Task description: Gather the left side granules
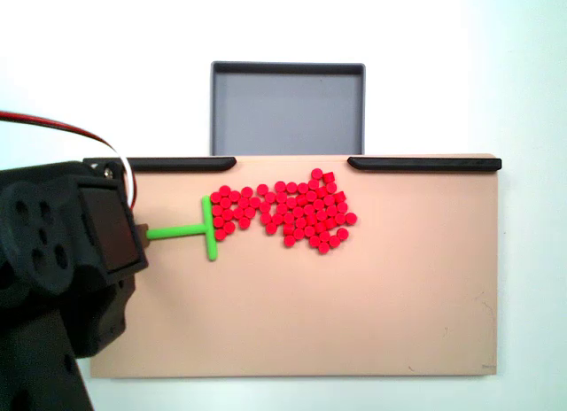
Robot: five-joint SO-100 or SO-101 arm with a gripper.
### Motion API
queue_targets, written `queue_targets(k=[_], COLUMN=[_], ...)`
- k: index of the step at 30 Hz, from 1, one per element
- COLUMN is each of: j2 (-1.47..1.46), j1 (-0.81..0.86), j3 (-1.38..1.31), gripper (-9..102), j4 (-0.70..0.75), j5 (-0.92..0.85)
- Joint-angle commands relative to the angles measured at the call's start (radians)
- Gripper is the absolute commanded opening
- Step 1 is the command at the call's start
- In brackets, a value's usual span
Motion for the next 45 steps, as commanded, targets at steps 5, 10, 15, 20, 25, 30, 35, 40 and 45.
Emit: queue_targets(k=[5, 10, 15, 20, 25, 30, 35, 40, 45], j2=[0.009, 0.009, 0.009, 0.008, 0.008, 0.006, 0.005, 0.002, 0.002], j1=[0.015, 0.017, 0.021, 0.026, 0.031, 0.037, 0.043, 0.048, 0.051], j3=[-0.012, -0.012, -0.012, -0.014, -0.014, -0.014, -0.014, -0.014, -0.014], gripper=[0, 0, 0, 0, 0, 0, 0, 0, 0], j4=[-0.006, -0.008, -0.011, -0.012, -0.012, -0.012, -0.012, -0.014, -0.014], j5=[-0.009, -0.009, -0.012, -0.014, -0.017, -0.018, -0.023, -0.031, -0.032])
